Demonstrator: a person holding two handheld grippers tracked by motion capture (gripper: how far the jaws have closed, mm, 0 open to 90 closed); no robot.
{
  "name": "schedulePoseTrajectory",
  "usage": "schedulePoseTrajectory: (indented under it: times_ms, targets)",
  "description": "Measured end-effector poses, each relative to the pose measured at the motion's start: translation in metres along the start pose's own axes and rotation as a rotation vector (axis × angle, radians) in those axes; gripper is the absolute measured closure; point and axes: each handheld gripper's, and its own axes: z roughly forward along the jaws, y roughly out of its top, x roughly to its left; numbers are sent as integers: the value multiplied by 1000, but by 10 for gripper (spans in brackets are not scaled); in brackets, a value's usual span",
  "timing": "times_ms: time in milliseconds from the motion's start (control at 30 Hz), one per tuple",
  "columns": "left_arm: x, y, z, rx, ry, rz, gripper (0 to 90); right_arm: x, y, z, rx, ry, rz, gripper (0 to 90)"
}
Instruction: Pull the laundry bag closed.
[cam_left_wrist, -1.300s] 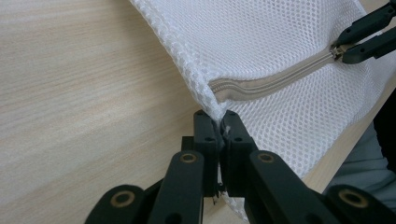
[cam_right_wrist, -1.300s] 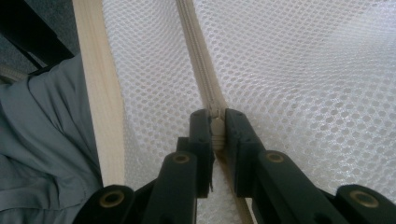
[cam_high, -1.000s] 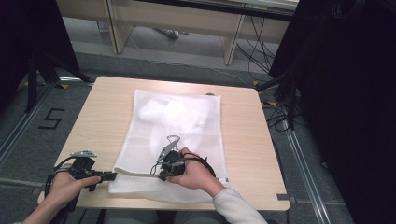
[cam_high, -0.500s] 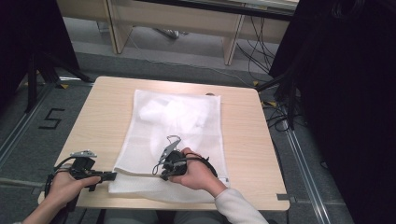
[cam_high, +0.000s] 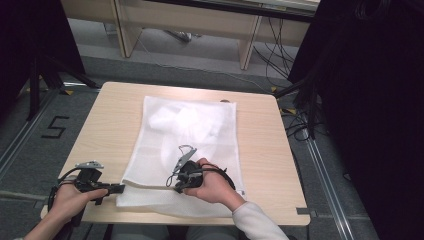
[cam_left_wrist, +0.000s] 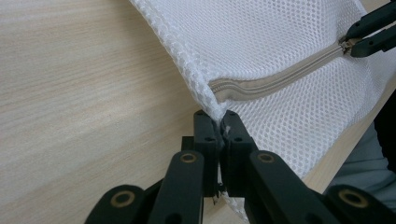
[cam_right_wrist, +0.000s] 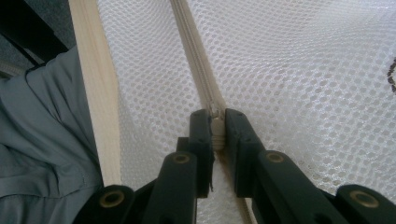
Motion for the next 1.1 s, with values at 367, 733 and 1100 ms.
schedulePoseTrajectory:
  times_ms: [367,733,1100]
  targets:
    - [0,0,0,-3,-1,-4,861,1,-1,-2,8,0,12,826]
    - [0,0,0,-1,2,-2,862,-1,-4,-5,13,-7,8,826]
    - [0,0,0,0,1,-1,862,-2,-6,-7,21,-6,15,826]
